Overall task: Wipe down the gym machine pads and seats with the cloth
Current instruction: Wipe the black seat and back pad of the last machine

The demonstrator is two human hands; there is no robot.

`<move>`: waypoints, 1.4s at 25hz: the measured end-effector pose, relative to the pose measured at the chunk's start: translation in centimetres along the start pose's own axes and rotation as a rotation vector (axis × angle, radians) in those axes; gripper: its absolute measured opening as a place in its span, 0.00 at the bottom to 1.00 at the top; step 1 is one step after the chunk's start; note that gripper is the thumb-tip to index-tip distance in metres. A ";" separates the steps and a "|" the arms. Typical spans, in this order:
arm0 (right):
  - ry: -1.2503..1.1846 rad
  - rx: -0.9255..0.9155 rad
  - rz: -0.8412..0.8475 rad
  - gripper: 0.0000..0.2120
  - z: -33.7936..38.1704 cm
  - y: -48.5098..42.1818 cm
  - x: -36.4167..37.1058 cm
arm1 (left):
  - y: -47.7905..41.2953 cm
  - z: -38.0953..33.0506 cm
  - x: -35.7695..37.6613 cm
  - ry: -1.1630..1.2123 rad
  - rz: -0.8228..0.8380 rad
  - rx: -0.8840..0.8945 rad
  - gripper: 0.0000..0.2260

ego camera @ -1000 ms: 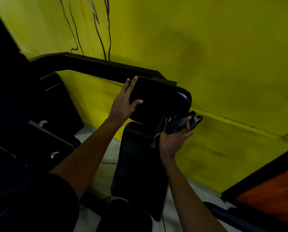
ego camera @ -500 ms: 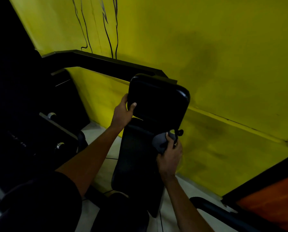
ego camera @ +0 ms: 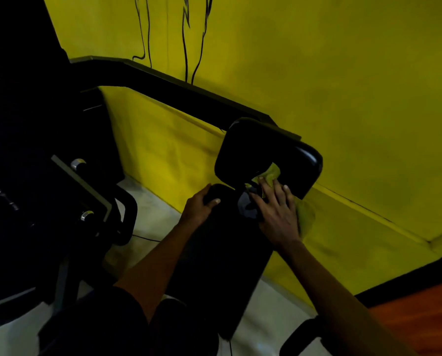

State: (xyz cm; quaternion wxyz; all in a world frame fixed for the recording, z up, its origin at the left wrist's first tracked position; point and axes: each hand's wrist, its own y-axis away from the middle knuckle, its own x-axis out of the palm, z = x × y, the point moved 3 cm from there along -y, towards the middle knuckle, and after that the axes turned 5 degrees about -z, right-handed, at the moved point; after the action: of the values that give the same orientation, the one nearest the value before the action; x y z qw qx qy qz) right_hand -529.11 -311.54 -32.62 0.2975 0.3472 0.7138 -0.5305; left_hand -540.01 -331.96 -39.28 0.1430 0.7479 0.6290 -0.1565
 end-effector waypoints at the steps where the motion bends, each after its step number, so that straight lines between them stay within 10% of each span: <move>1: 0.008 -0.007 -0.002 0.26 0.6 -0.5 0.3 | -0.1 0.2 -0.2 0.017 0.003 0.003 0.29; 35: 0.131 -0.296 0.035 0.16 7.4 -14.3 0.5 | -0.7 4.4 0.2 0.215 -0.008 -0.069 0.24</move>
State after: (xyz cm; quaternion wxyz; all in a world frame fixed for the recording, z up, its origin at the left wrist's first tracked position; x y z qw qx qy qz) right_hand -540.61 -321.34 -27.05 0.3075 0.3457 0.7959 -0.3905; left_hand -540.94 -333.50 -43.38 0.0997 0.7526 0.6486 -0.0539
